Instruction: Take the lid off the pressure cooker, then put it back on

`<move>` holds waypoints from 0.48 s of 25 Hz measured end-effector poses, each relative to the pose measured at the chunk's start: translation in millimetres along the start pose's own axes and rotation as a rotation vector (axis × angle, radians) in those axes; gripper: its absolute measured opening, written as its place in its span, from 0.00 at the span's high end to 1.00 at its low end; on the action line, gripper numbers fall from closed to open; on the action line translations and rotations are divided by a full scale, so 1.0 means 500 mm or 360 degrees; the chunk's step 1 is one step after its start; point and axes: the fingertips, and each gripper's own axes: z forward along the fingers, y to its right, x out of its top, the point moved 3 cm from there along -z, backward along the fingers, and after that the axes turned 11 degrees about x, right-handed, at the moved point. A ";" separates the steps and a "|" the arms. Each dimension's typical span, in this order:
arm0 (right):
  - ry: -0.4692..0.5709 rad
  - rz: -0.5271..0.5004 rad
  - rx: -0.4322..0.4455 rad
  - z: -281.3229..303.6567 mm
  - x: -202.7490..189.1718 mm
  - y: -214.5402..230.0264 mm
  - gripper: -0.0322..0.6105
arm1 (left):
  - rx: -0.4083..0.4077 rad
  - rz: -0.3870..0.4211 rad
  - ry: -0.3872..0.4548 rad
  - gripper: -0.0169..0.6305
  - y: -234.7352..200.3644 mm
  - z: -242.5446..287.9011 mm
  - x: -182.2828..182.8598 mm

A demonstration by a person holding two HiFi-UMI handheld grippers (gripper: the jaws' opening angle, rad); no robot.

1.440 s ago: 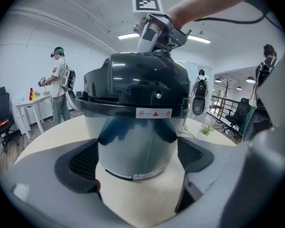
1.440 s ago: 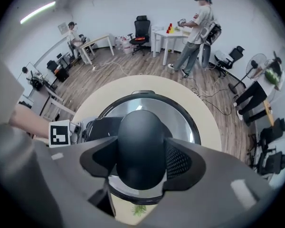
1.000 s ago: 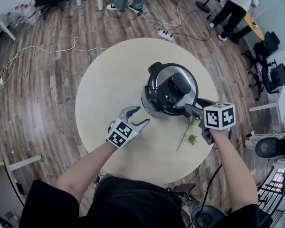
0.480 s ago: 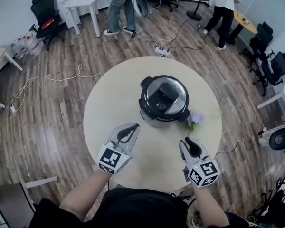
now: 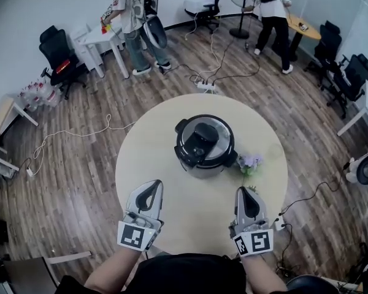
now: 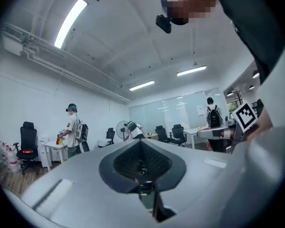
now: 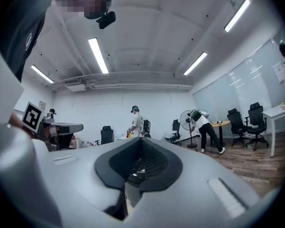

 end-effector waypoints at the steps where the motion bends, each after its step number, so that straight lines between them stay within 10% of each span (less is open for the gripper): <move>1: 0.0014 -0.0015 -0.0007 -0.004 0.001 0.006 0.94 | 0.0012 0.0009 0.0028 0.97 -0.001 0.002 0.008; 12: -0.0001 -0.0169 -0.0040 -0.024 0.011 0.022 0.94 | 0.0054 0.0022 -0.0018 0.97 0.017 0.004 0.011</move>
